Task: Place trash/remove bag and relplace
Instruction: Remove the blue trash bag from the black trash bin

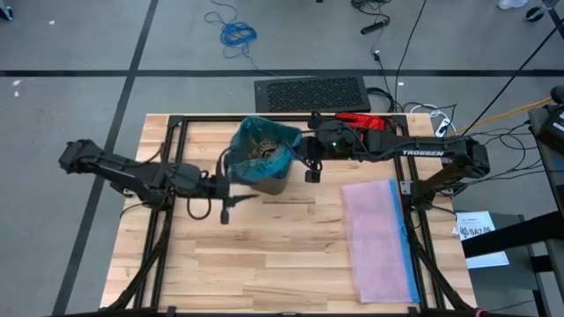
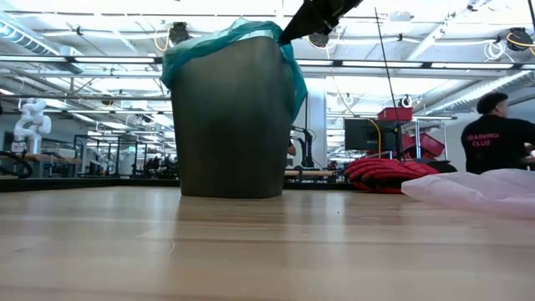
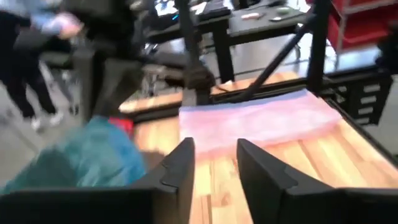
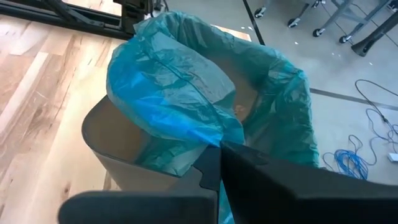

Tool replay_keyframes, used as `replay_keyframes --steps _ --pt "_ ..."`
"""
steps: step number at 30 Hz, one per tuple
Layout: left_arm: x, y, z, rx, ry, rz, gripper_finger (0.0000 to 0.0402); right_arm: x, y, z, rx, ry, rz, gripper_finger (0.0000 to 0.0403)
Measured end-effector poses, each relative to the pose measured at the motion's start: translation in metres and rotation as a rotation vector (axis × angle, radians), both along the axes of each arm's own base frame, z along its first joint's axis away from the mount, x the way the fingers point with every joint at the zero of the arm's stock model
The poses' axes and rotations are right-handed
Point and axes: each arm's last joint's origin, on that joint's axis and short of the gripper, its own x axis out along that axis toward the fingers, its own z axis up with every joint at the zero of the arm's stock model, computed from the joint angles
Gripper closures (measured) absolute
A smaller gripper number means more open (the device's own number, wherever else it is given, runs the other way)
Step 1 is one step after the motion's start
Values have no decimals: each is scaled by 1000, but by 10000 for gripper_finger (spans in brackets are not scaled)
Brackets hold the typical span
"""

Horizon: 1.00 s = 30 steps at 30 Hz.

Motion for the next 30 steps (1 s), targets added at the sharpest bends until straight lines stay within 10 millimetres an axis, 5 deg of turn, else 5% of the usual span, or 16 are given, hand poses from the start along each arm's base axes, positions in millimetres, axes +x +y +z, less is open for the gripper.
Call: replay_keyframes --steps 8,15,30 --pt "2 -29 -22 301 130 233 263 -1 0 -2 3 24 -1 403" --pt "0 -50 -39 348 197 294 262 -1 0 -2 2 28 -3 403" --pt "8 -56 -63 501 245 577 262 -1 0 -3 8 28 -7 403"
